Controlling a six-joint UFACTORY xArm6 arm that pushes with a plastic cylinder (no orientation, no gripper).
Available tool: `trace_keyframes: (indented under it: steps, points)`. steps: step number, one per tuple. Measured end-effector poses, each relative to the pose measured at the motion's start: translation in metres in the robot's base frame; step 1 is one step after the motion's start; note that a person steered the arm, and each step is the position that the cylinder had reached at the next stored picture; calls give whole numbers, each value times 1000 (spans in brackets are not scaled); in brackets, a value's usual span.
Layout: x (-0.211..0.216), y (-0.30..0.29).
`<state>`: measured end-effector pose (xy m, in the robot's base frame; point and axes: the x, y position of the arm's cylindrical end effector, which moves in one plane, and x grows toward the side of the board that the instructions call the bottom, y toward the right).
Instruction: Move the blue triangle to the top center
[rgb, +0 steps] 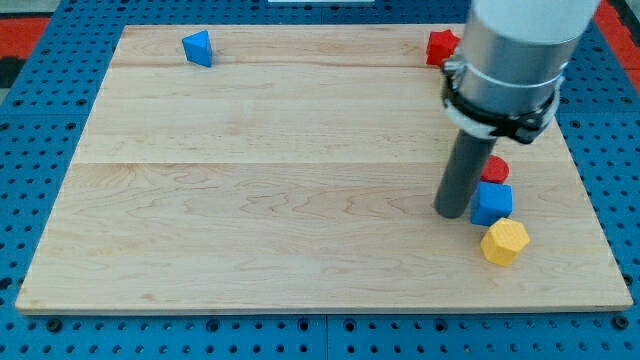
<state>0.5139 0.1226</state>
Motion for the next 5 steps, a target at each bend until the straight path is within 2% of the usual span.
trace_keyframes:
  steps: [1,2,3,5]
  points:
    - [2,-53]
    - [-13,-86]
    - [-37,-117]
    - [-103,-142]
